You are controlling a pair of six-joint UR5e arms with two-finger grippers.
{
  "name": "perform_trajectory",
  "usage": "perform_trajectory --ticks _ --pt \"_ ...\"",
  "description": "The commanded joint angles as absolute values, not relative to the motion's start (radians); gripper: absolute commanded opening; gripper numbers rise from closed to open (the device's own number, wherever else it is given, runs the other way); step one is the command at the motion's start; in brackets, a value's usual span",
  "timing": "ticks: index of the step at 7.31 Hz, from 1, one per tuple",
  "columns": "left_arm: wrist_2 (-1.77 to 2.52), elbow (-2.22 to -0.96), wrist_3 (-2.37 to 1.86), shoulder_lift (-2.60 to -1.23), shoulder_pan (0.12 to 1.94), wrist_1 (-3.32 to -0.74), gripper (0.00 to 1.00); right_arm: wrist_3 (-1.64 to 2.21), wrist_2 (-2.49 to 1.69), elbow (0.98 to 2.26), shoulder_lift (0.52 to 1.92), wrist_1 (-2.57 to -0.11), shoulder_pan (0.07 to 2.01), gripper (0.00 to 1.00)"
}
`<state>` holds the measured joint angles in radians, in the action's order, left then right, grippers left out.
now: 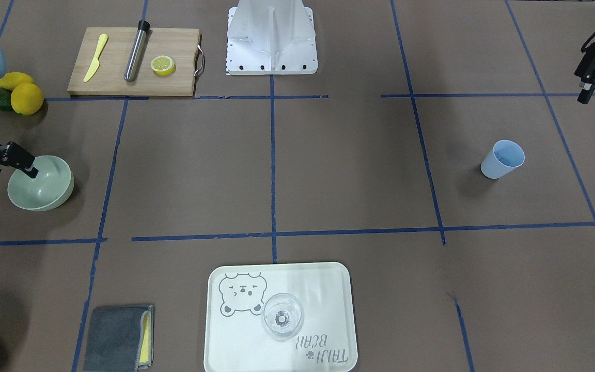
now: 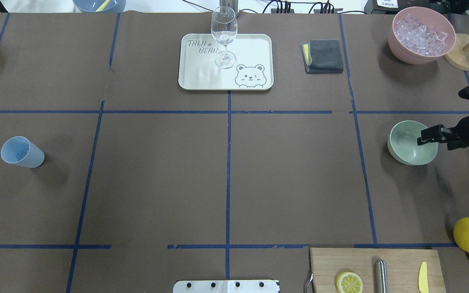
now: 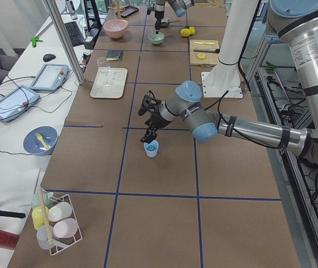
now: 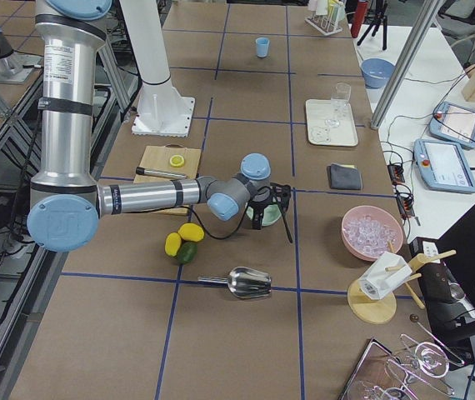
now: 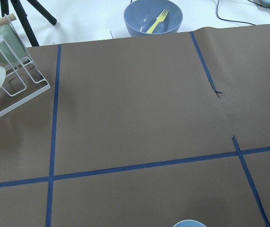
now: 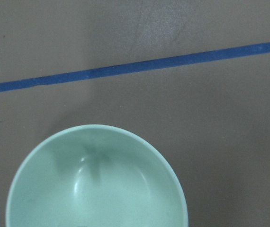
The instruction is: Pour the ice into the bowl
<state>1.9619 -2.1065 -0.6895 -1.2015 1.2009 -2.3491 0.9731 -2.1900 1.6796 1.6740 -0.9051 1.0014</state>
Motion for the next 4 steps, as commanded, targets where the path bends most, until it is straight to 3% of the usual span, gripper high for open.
perform_trajectory --ticks 1,2,3,4 --pt "1.953 -2.106 -0.716 -1.201 1.157 -2.358 1.0 0.985 -2.184 1.59 1.684 -0.81 0.991 1.0" --pt "1.953 -2.108 -0.716 -1.201 1.149 -2.359 1.0 0.985 -2.181 1.588 1.674 -0.81 0.986 0.99" --pt "1.953 -2.106 -0.715 -1.2 1.147 -2.368 1.0 0.986 -2.183 1.588 1.669 -0.81 0.985 0.73" --pt "1.953 -2.105 -0.715 -1.198 1.138 -2.368 1.0 0.986 -2.187 1.588 1.651 -0.813 0.985 0.17"
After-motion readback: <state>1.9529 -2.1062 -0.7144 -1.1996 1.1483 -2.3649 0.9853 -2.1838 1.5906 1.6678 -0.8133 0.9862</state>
